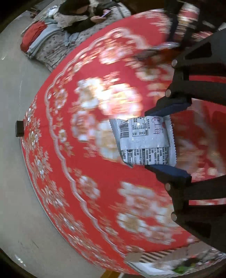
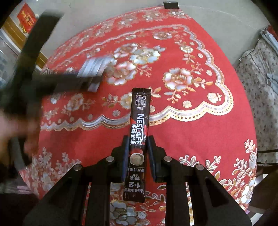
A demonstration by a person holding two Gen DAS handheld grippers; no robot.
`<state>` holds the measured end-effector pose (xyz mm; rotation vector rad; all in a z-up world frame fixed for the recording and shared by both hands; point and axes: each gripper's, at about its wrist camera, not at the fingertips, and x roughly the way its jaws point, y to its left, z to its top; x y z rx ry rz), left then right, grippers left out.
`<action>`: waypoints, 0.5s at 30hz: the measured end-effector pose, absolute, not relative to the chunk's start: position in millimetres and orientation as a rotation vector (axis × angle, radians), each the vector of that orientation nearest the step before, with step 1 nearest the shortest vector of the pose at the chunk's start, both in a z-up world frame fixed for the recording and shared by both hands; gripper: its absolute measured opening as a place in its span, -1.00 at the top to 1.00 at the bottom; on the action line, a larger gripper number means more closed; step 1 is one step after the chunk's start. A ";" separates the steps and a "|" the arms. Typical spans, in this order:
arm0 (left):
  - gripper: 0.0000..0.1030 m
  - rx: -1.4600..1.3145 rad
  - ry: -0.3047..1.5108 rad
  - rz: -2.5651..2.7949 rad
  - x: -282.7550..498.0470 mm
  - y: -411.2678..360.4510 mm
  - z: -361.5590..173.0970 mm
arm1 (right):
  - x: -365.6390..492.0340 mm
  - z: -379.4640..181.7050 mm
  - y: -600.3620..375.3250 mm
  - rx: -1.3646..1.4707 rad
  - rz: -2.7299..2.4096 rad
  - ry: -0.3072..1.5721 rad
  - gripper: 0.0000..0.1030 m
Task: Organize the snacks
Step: 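Carry the white packet and Nescafe stick over the white box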
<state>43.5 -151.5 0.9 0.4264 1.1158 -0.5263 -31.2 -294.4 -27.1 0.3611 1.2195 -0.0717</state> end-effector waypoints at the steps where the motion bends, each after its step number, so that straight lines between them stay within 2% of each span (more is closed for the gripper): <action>1: -0.05 0.423 1.121 -0.521 33.9 -143.0 1.3 | -31.6 -23.5 -293.2 0.362 -0.067 1.207 0.61; 15: -0.05 0.286 1.123 -0.381 -16.6 -76.7 13.6 | -13.5 12.4 -259.6 0.231 0.029 1.142 0.61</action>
